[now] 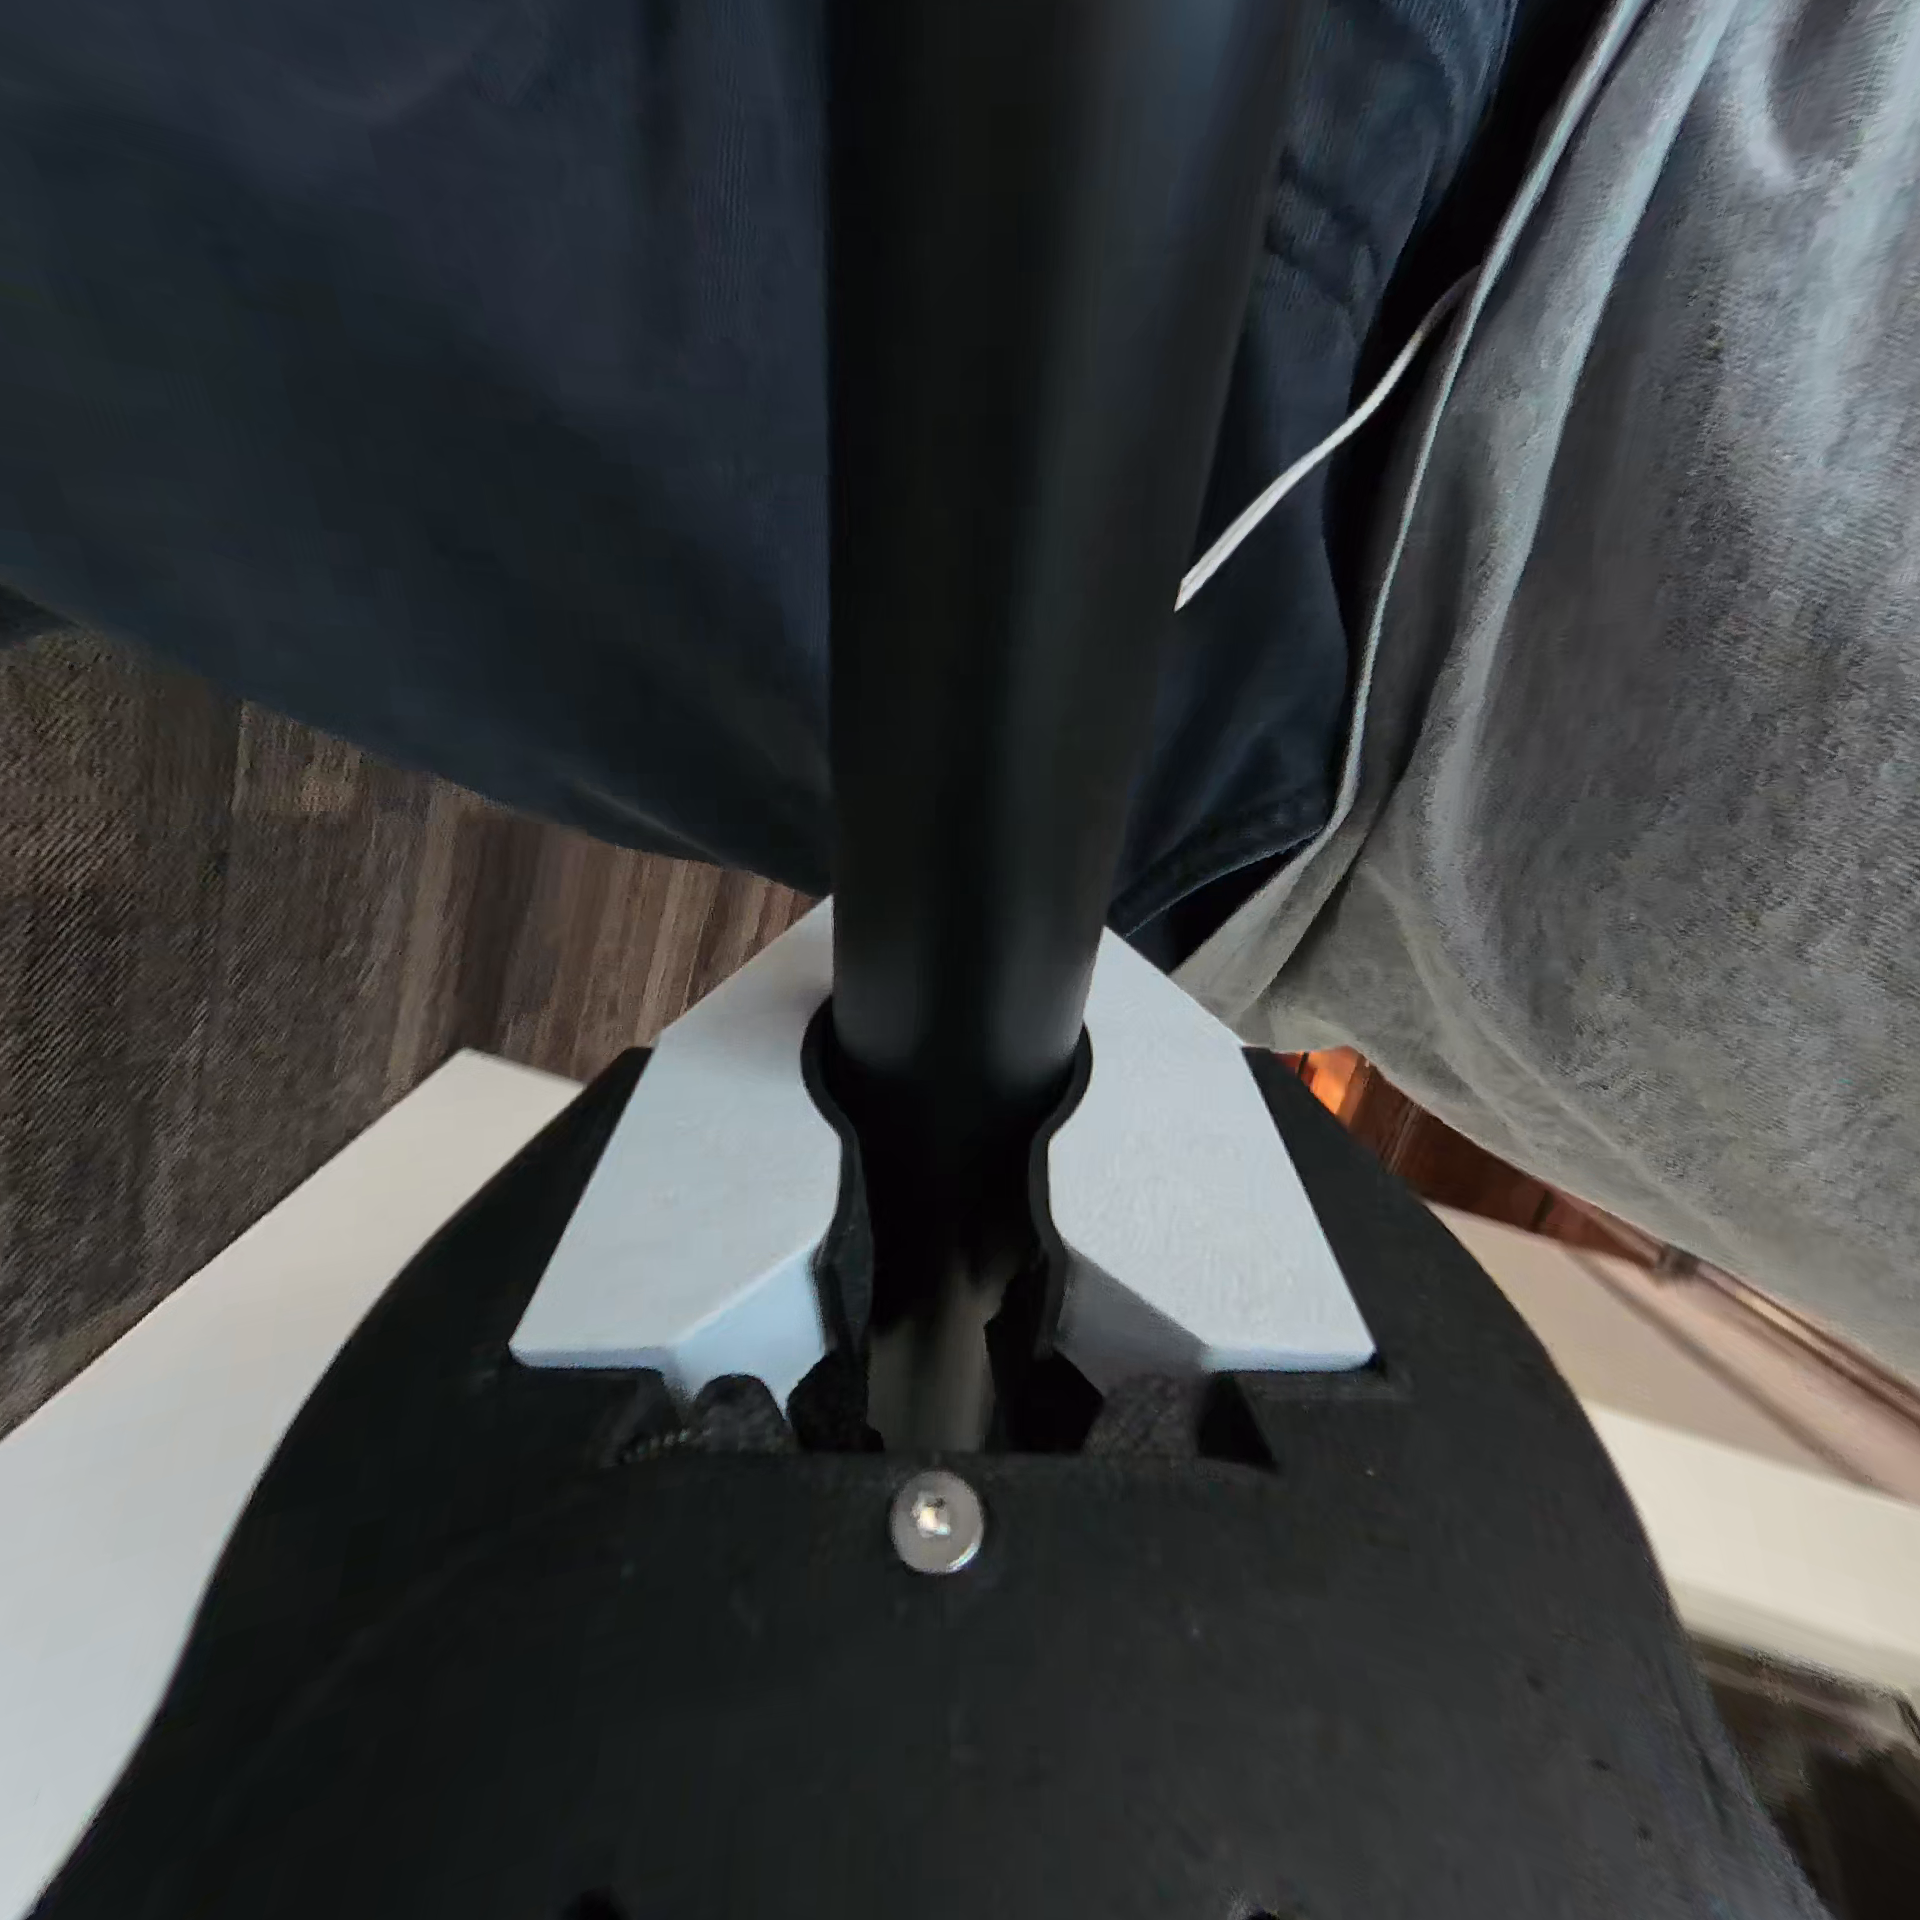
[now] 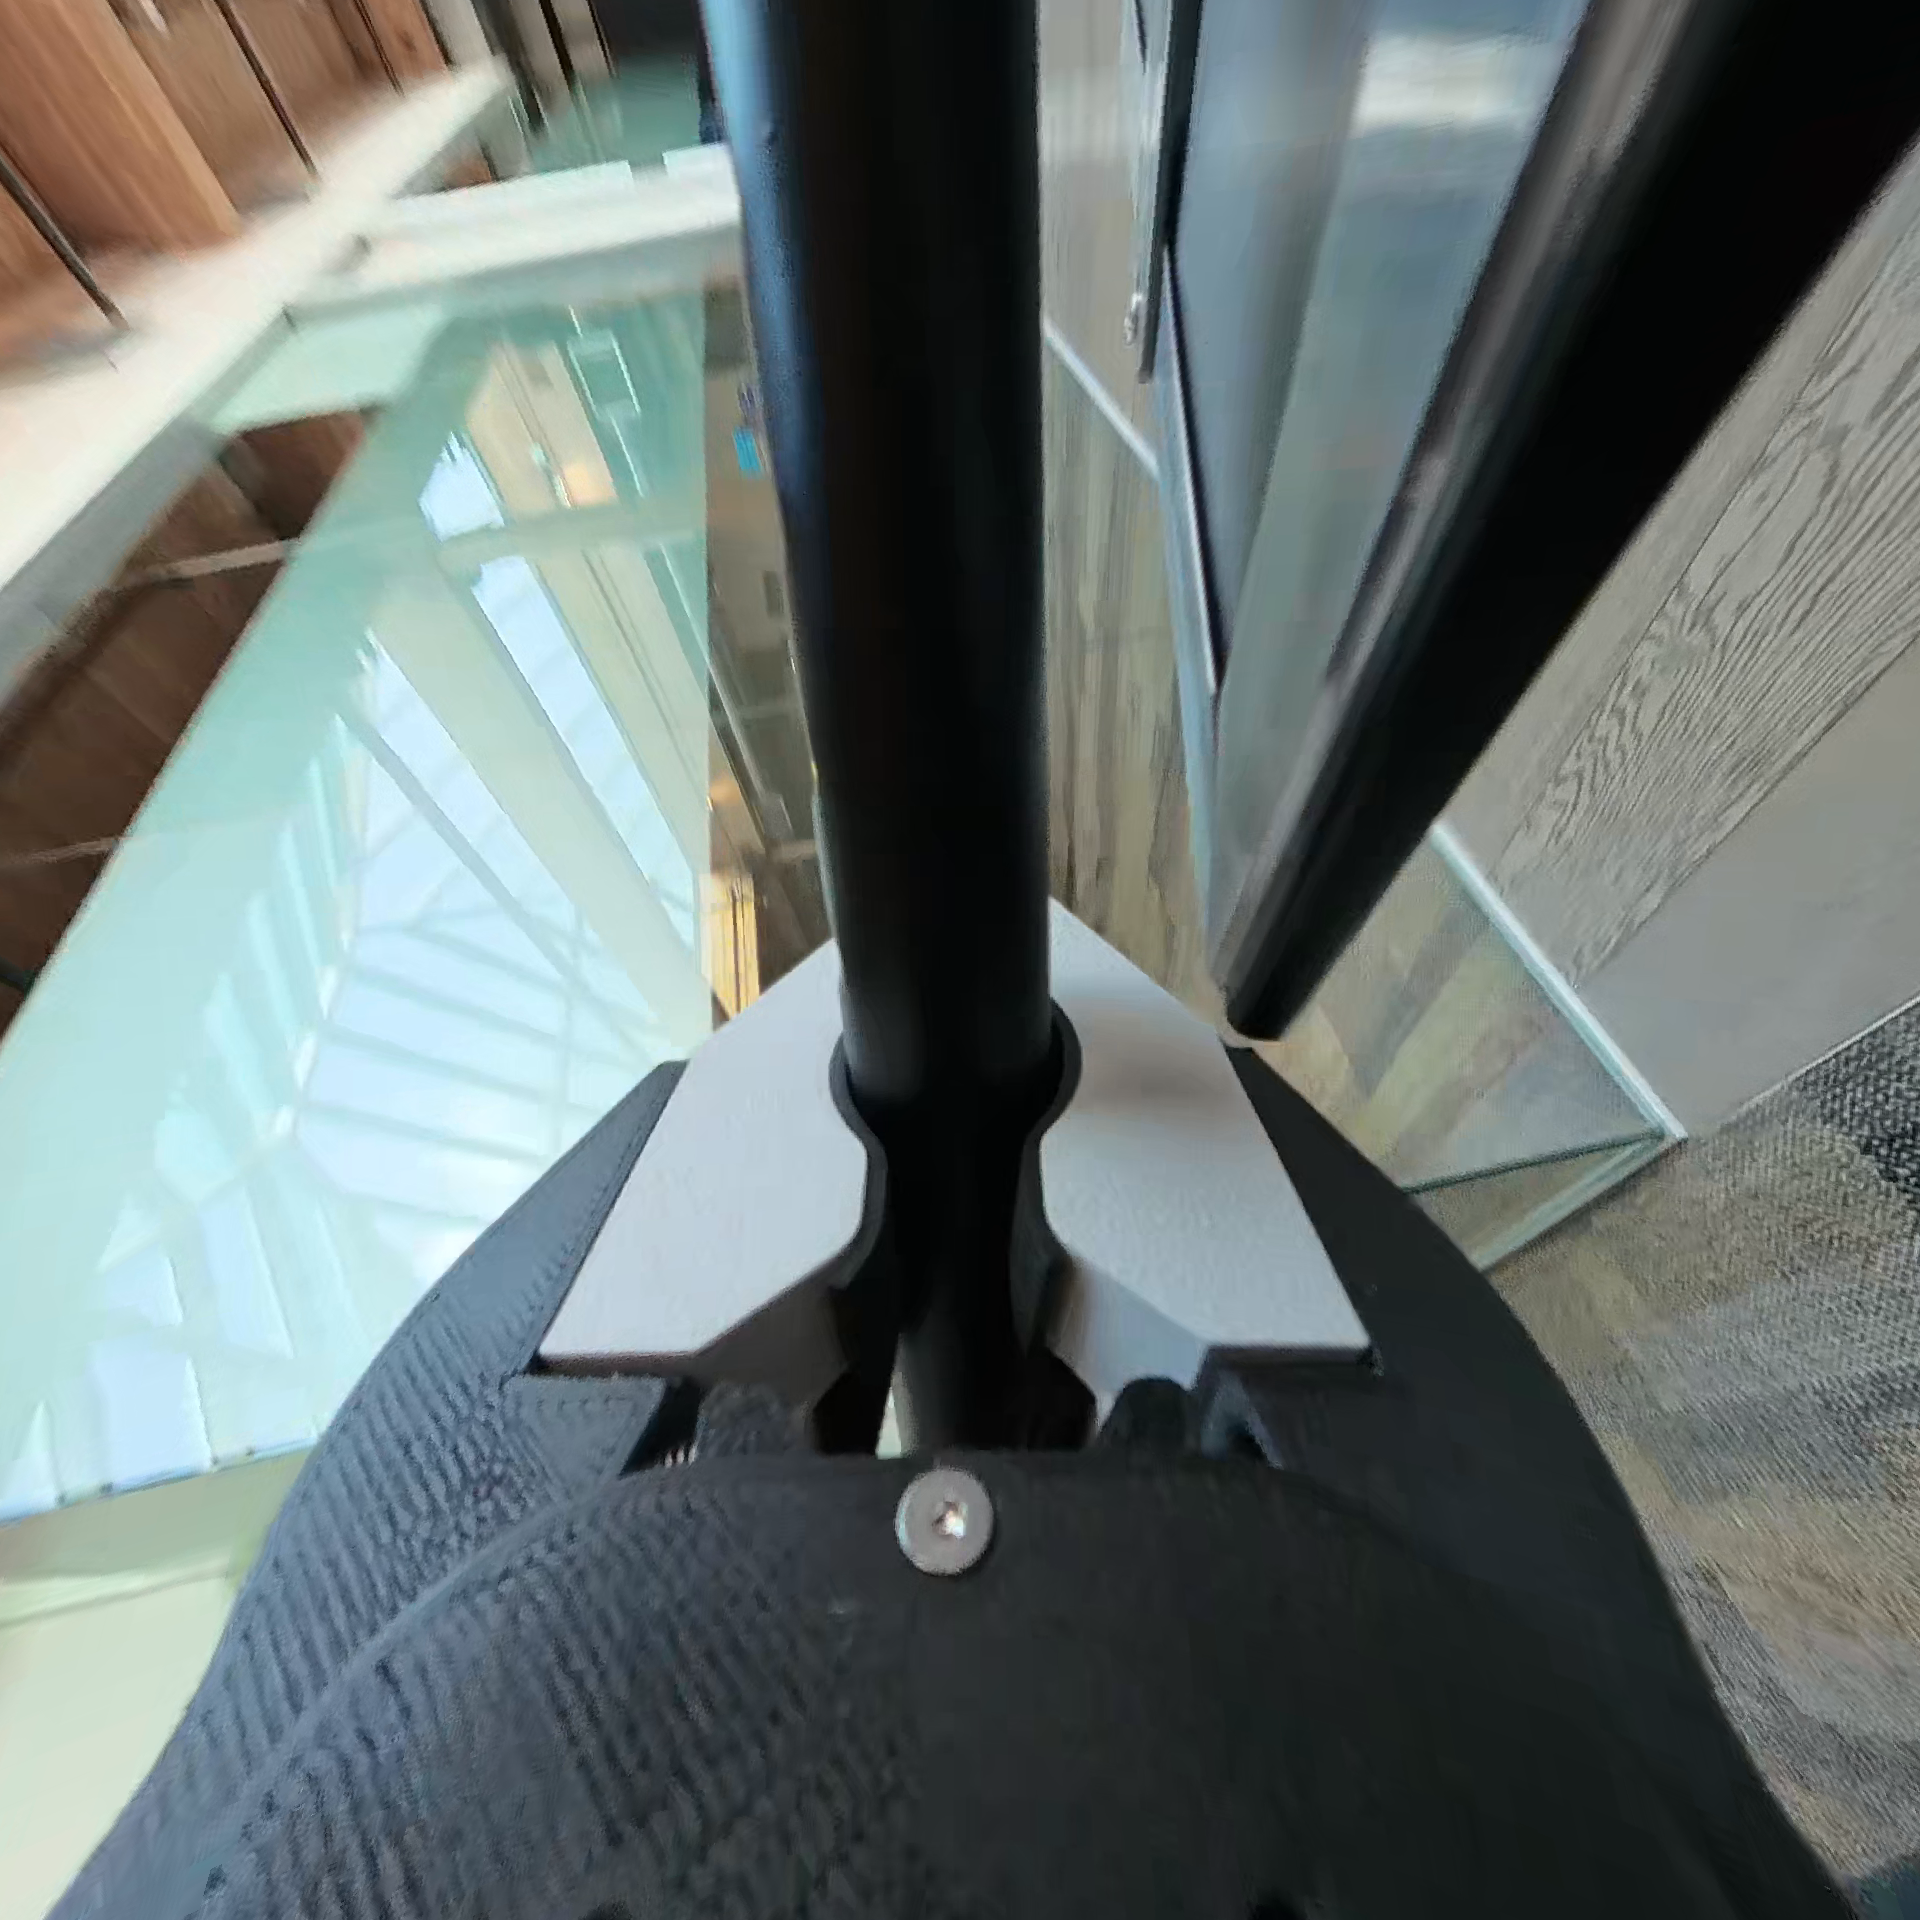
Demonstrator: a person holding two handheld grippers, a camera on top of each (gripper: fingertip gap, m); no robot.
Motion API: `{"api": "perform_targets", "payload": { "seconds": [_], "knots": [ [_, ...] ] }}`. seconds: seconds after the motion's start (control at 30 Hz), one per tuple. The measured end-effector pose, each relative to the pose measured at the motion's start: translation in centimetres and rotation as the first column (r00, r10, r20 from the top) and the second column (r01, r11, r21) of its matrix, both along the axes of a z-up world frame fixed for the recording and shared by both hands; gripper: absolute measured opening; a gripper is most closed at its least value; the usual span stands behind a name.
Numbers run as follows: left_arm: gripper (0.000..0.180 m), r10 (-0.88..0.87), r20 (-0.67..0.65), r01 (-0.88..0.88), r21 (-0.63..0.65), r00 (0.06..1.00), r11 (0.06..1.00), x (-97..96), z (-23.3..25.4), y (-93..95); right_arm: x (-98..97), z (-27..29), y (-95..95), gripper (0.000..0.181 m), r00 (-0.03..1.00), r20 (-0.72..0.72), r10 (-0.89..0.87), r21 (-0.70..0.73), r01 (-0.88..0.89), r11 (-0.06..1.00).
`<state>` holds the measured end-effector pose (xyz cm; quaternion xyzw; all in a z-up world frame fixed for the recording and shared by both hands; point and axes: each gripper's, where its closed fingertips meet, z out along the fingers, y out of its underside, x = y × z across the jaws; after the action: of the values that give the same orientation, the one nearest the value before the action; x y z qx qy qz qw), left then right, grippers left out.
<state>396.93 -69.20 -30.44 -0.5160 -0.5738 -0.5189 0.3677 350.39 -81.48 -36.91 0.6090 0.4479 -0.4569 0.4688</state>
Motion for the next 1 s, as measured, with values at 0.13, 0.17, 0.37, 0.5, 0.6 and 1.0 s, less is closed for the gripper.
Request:
{"api": "perform_targets", "payload": {
  "seconds": [0.13,0.17,0.37,0.5,0.6,1.0],
  "knots": [
    [0.025,0.175,-0.013,-0.175,-0.003,0.985,0.985,-2.0,-1.8,1.7,0.9,-0.8,-7.0,0.015,0.982,-0.020,0.188,-0.019,-0.188,0.982],
    [0.025,0.207,-0.018,-0.207,-0.002,0.978,0.978,-2.5,-2.3,2.0,1.3,-0.9,-8.6,0.015,0.975,-0.027,0.221,-0.028,-0.222,0.975],
    [0.026,0.330,-0.018,-0.331,-0.031,0.944,0.943,-5.3,-2.8,2.1,2.0,0.9,-15.7,0.015,0.939,-0.040,0.341,-0.104,-0.343,0.934],
    [0.026,0.386,0.019,-0.384,-0.049,0.922,0.922,-7.8,1.3,0.0,1.2,3.3,-19.3,0.015,0.928,0.010,0.373,-0.096,-0.371,0.924],
    [0.026,0.431,0.055,-0.428,-0.065,0.900,0.901,-10.3,5.3,-2.9,-0.4,5.2,-23.0,0.015,0.919,0.058,0.389,-0.060,-0.386,0.921],
    [0.025,0.550,0.012,-0.543,-0.137,0.835,0.828,-23.2,11.0,-23.7,-11.0,11.6,-46.4,0.015,0.885,0.059,0.462,-0.089,-0.456,0.885]
  ]
}}
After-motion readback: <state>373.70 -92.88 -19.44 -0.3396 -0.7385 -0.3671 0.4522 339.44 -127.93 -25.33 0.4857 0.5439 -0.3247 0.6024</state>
